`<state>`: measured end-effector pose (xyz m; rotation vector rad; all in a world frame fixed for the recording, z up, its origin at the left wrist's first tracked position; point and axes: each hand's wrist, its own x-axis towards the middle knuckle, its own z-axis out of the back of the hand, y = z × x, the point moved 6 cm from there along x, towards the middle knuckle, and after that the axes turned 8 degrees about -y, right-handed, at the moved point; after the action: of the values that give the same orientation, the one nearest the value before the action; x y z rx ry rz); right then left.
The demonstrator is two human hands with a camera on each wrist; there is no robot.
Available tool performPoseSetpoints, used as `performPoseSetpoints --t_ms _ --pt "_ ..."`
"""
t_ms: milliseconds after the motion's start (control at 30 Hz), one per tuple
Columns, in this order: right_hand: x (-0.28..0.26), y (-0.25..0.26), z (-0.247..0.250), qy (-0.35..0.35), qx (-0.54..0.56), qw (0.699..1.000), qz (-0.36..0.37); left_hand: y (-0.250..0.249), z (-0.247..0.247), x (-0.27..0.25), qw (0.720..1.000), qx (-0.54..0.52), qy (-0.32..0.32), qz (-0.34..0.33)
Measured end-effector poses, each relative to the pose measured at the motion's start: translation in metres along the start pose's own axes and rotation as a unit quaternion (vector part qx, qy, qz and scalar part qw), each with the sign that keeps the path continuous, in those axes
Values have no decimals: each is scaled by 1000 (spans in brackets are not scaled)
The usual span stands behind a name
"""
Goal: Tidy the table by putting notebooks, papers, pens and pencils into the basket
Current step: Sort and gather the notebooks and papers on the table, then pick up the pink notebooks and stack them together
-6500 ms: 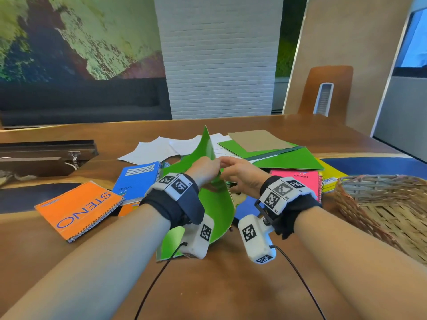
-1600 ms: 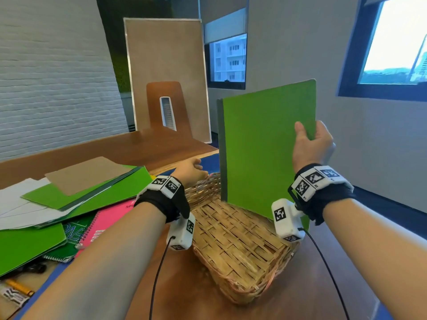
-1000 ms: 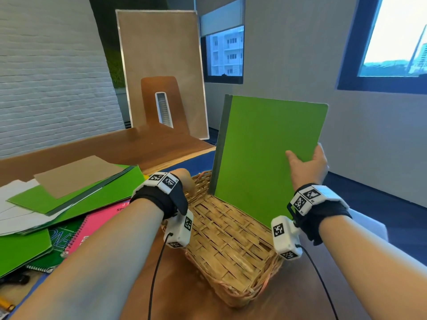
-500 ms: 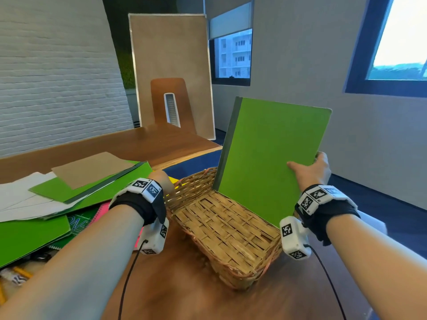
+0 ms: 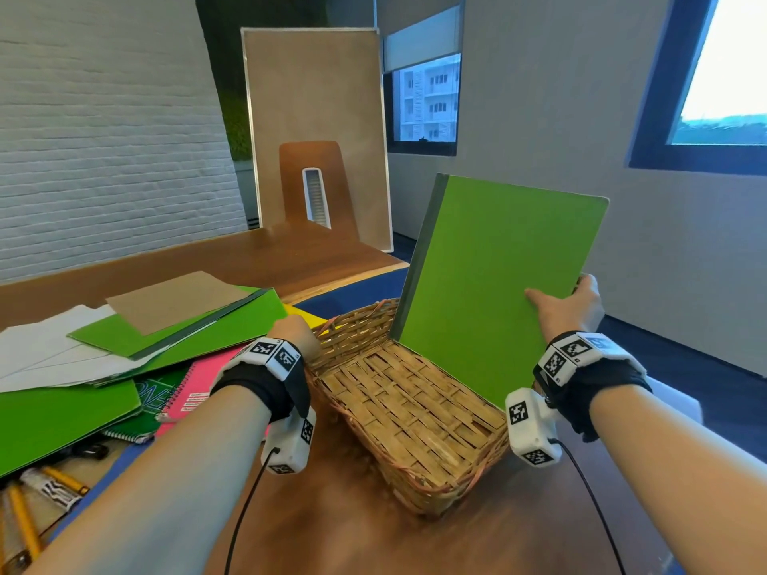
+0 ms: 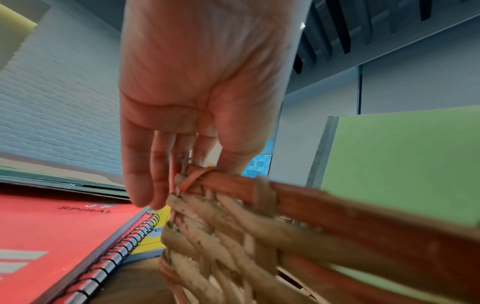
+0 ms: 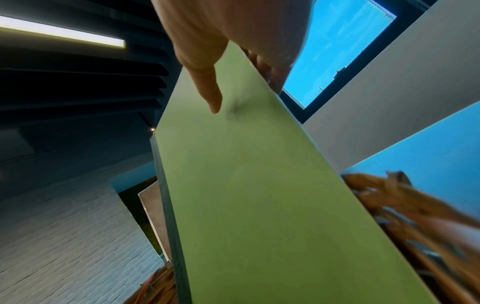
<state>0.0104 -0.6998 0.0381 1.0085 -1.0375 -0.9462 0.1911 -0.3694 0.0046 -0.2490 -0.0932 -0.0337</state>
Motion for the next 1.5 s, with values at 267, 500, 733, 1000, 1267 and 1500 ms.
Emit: performPoseSetpoints --t_ms 267,500,733,1000,1267,1500 --pt "4 25 13 -97 61 991 73 -1 -1 1 1000 -23 14 -10" --pt "-33 90 10 -96 26 955 279 13 34 -3 997 -59 -38 -25" --pt "-109 133 -53 89 82 928 353 67 64 -19 995 -81 -61 -26" --pt "-227 140 -140 376 50 874 303 176 77 -36 994 -52 -89 45" --pt "-319 102 -204 503 -197 794 279 256 73 -56 990 -55 -102 76" --pt "-333 53 -226 522 -391 713 258 238 37 -44 996 -79 -43 7"
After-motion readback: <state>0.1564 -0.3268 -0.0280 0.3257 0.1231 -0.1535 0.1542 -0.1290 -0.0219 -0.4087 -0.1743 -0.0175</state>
